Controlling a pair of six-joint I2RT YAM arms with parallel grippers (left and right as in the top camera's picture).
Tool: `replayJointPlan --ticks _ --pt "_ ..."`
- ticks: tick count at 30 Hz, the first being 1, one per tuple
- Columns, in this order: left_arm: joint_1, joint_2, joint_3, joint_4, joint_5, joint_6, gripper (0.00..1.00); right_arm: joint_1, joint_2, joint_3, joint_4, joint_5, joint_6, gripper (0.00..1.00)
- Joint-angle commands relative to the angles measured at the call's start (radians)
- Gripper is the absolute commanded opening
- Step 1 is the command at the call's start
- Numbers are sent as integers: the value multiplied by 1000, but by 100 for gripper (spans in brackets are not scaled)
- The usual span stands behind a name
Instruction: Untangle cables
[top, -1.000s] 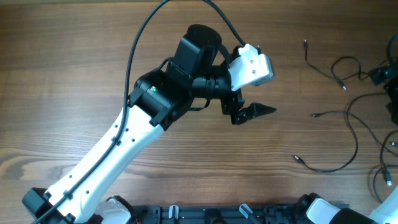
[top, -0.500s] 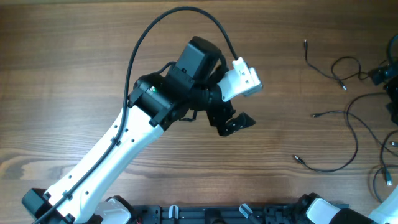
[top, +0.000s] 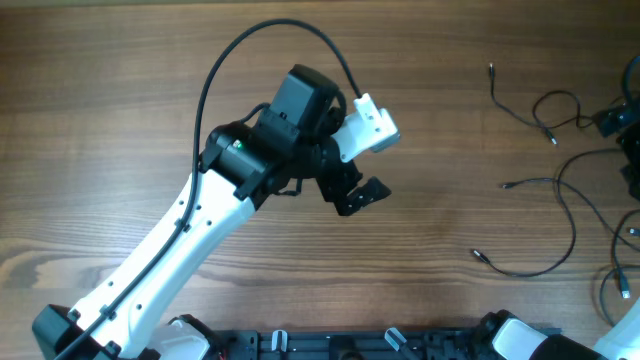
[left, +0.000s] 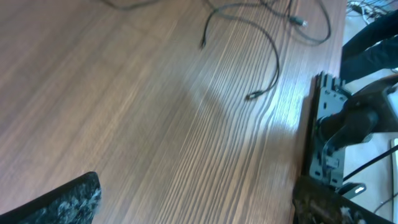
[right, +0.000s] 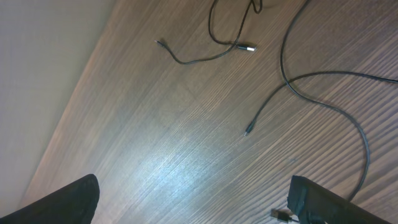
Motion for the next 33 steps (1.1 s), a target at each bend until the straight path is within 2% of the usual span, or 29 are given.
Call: replayJointPlan --ticks 1,6,9,12,15,20,24,30,33 --pt "48 -92 -122 85 -5 -37 100 3 -3 8 2 -1 7 100" --pt "136 -260 -410 320 -3 -153 100 3 -3 8 3 -2 7 100" --pt "185 -368 -621 554 -55 -293 100 3 -3 8 2 -1 7 100" --pt "253 -492 -847 796 -61 -380 100 3 -3 8 3 -1 7 100" --pt "314 -595 -997 932 -68 -486 100 3 -3 8 2 -2 7 100" --pt "387 -782 -1222 1150 -208 -610 100 3 -3 8 2 -1 7 100" --pt "430 -931 -1320 1198 -289 -678 100 3 -3 8 2 -1 7 100" --pt "530 -1097 -1429 1191 -294 -715 100 3 -2 8 2 -2 7 100" --pt "557 -1196 -1439 1066 -343 -737 100 3 -2 8 3 -1 7 100"
